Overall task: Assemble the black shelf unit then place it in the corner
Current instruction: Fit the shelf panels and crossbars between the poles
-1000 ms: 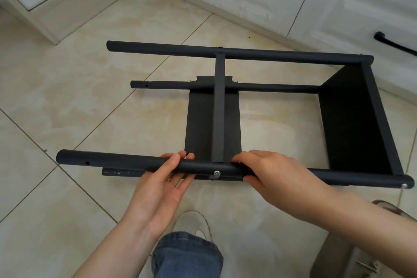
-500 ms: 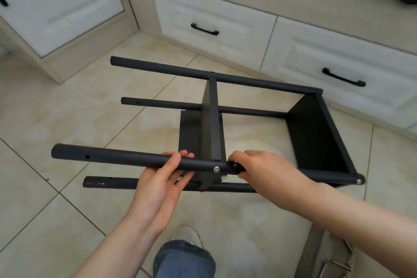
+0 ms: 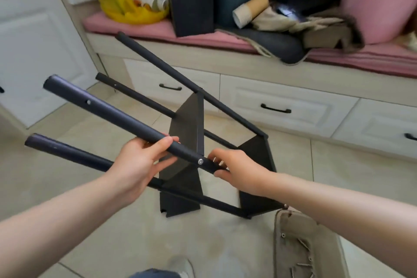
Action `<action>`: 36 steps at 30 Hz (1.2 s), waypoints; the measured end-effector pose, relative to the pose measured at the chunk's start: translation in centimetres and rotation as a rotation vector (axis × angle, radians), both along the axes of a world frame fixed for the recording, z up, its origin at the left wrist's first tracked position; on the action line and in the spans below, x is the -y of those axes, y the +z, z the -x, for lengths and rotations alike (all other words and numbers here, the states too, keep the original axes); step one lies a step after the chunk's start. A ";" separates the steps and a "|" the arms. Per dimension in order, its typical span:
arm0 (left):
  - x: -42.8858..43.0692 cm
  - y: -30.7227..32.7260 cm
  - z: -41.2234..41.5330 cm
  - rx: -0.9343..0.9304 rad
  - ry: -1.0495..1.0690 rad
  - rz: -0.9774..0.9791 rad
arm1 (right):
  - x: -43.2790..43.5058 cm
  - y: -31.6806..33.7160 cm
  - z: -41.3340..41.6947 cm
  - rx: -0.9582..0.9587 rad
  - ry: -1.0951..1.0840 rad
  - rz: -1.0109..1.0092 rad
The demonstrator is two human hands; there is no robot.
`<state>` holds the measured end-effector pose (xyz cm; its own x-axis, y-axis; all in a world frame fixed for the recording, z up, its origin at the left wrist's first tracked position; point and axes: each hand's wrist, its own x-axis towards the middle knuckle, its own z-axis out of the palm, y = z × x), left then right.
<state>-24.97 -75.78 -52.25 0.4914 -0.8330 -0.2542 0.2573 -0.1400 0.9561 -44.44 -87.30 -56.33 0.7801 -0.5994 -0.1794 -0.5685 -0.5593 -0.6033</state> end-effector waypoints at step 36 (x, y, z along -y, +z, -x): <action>-5.1 10.7 2.2 0.622 -0.548 -0.149 | 2.1 8.6 7.5 0.092 -0.419 0.017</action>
<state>-27.18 -70.69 -41.52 0.1143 -0.9738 -0.1968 -0.4511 -0.2274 0.8630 -51.96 -89.37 -47.76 0.4808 -0.8702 -0.1076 -0.6931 -0.3021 -0.6544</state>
